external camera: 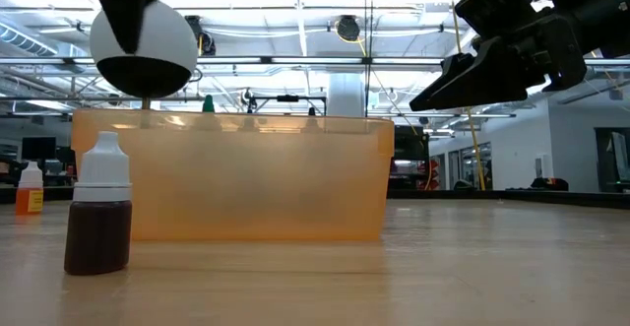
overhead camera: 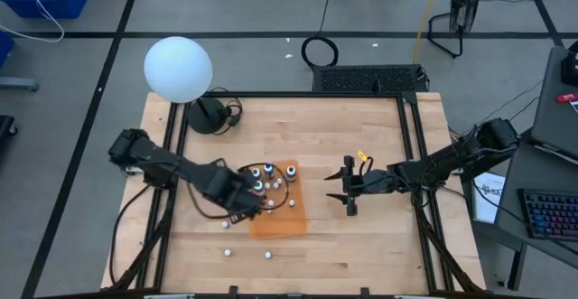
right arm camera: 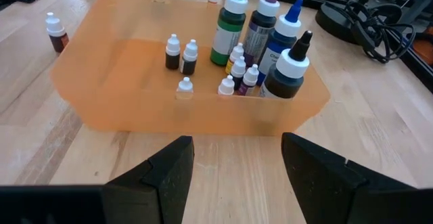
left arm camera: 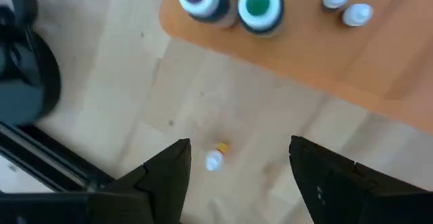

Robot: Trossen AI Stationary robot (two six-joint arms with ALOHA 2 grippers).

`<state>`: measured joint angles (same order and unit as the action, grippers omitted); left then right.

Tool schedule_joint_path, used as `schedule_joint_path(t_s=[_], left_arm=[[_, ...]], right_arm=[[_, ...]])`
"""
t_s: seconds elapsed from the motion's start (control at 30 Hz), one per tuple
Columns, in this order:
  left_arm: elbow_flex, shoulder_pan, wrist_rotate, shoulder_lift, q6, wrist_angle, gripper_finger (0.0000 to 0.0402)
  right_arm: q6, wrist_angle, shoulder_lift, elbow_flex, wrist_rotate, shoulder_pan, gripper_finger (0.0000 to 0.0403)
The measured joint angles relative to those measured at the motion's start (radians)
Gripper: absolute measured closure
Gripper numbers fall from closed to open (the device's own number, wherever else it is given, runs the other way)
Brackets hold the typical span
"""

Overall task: Pick & Place food coloring
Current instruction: Put the small orange food coloring bottle into the orange bin

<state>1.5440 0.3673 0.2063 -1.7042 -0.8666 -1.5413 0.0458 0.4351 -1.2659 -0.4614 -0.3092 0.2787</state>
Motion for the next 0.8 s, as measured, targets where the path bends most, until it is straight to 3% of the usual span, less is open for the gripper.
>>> schedule_joint_path(t_s=[0.17,0.3,0.53,0.8], left_arm=[[-0.077,0.037,0.002,0.053,-0.135,0.006,0.0149],[-0.250,0.010,-0.027,0.096,-0.164,0.074,0.0149],[-0.541,-0.053,-0.178,0.206,-0.112,0.330,0.0161],[-0.678,-0.080,-0.196,0.286,-0.191,0.433,0.0189]], right_arm=[[0.000,0.001,0.000,0.000,0.000,0.000,0.0190],[0.000,0.002,0.000,0.000,0.000,0.000,0.0190],[0.000,0.009,0.000,0.000,0.000,0.000,0.0190],[0.000,0.009,0.000,0.000,0.000,0.000,0.0190]])
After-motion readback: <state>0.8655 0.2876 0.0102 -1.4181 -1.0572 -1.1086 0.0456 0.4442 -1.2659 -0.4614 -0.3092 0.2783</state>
